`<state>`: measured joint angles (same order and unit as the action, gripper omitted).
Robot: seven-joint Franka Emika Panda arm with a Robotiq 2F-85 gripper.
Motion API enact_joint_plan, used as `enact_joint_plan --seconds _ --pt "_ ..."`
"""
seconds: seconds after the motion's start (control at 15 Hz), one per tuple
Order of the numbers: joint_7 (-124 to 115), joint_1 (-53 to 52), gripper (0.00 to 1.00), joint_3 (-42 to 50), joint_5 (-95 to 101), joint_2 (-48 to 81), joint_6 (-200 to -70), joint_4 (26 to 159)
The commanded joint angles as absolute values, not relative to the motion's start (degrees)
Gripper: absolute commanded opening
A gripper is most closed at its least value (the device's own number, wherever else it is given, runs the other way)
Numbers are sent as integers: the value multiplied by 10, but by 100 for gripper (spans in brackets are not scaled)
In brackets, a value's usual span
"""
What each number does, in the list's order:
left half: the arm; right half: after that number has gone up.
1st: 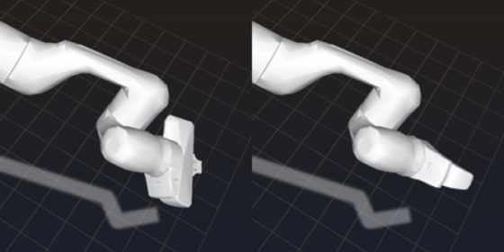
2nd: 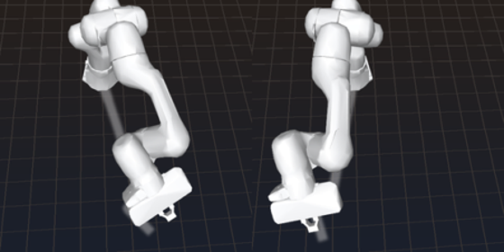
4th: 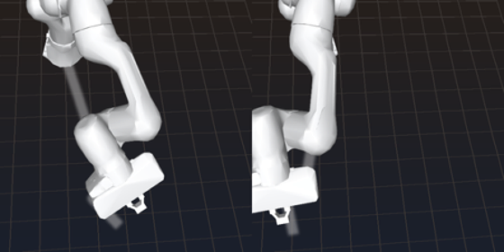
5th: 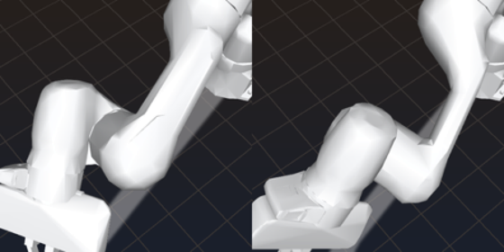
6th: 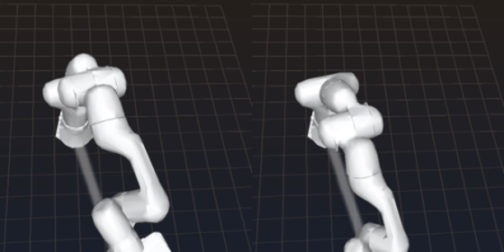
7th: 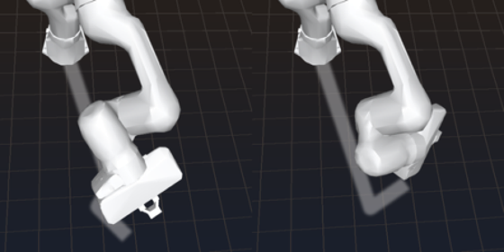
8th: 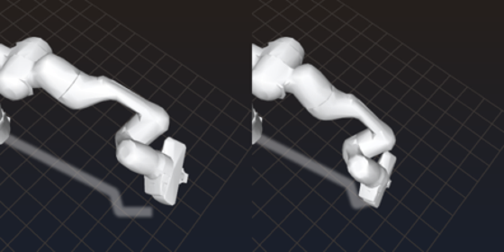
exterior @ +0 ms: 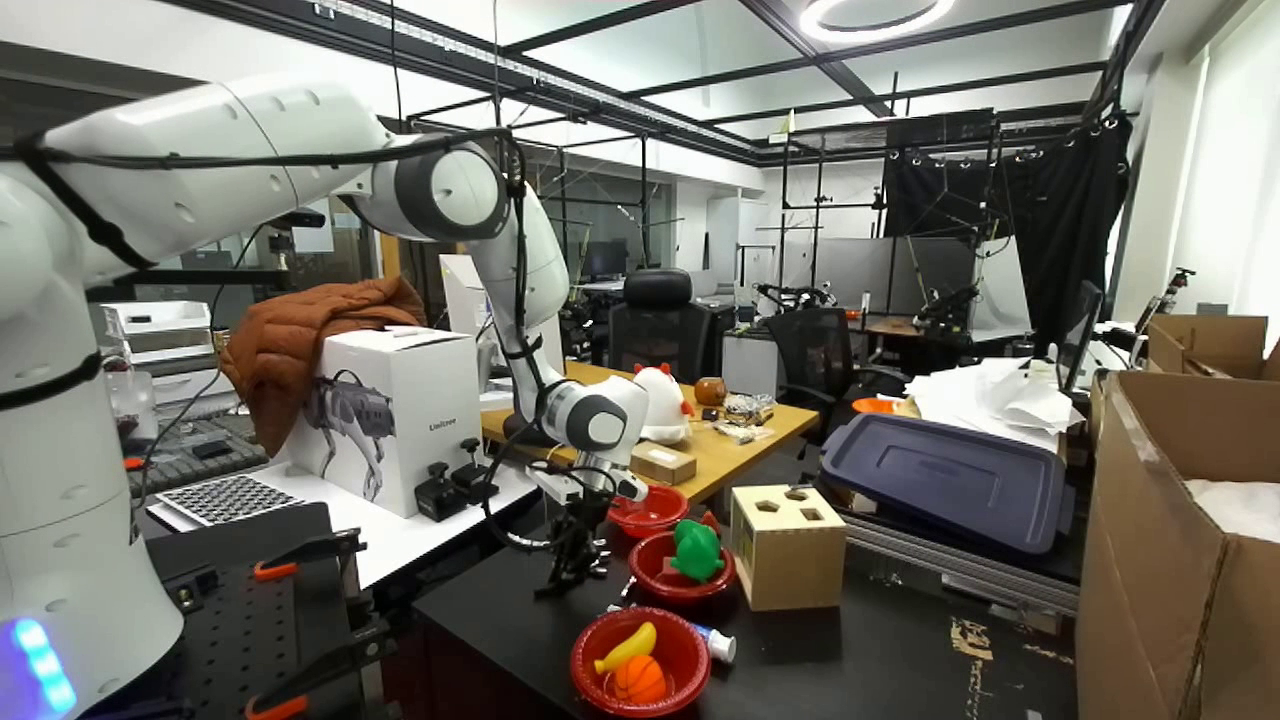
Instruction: Put the pliers inside the bowl
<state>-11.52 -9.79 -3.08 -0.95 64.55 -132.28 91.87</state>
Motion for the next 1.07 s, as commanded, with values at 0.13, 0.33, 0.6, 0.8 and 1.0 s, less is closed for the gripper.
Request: enact_joint_plan --seconds 0.13,0.33,0.6,0.8,1.0 --pt "-112 -83 4 -25 -20 632 -1319 927" --pt "-107 -74 4 -25 -20 619 -1328 943" --pt "-79 -65 4 -26 -11 602 -1331 963" --pt "-37 -63 4 -31 1 586 -1327 985" --pt "0 -67 4 -28 22 562 -1327 1016"
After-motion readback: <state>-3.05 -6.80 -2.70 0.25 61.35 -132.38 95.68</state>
